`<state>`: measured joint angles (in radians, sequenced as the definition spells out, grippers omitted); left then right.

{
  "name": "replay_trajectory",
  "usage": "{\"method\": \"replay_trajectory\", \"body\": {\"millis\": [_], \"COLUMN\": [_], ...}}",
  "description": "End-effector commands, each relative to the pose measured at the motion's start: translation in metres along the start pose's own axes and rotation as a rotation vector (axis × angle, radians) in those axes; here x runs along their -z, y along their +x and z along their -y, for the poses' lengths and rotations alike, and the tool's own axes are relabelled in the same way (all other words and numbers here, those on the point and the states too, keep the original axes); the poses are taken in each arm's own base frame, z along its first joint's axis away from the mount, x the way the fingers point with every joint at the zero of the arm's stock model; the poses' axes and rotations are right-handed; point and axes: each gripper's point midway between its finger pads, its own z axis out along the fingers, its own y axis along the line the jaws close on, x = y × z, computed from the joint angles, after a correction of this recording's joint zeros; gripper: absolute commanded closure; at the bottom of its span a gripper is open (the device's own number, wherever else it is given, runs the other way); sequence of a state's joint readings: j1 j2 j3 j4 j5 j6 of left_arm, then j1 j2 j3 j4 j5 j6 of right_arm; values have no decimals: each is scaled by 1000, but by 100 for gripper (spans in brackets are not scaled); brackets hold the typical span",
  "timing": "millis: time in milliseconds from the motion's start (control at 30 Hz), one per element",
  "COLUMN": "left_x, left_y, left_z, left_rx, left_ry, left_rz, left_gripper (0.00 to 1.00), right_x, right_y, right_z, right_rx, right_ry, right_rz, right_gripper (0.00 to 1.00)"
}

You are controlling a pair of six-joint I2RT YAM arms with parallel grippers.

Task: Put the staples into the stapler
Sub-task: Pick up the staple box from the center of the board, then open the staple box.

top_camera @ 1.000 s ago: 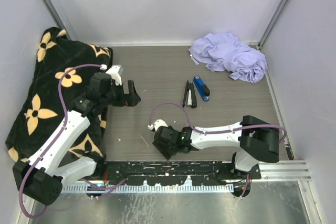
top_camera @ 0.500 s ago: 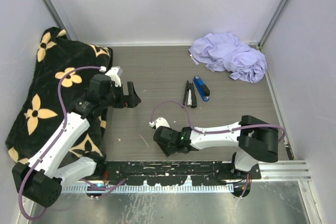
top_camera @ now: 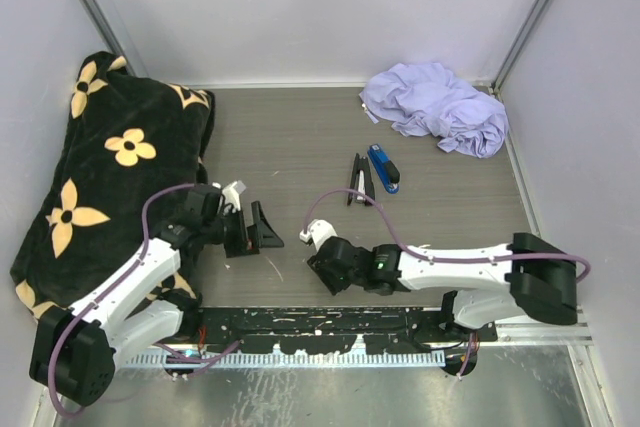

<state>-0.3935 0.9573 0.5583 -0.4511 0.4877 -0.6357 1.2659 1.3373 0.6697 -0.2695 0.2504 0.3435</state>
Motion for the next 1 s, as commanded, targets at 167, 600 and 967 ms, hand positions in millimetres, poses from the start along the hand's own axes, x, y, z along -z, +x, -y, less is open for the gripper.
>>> {"method": "replay_trajectory", "body": {"millis": [167, 600, 967], "left_x": [9, -7, -28], "left_y": [15, 20, 34], "left_z": [69, 89, 82], "left_rx": [57, 35, 16], "left_ry": [416, 497, 447], "left_rz": [-126, -270, -382], "left_gripper": [12, 32, 52], "right_x": [33, 47, 54], "right_y": [-51, -67, -74], "right_z": [-23, -40, -42], "right_rx": [64, 73, 66], "right_ry": [-165, -257, -273], "right_rz": [217, 269, 296], "right_gripper": [56, 56, 56]}}
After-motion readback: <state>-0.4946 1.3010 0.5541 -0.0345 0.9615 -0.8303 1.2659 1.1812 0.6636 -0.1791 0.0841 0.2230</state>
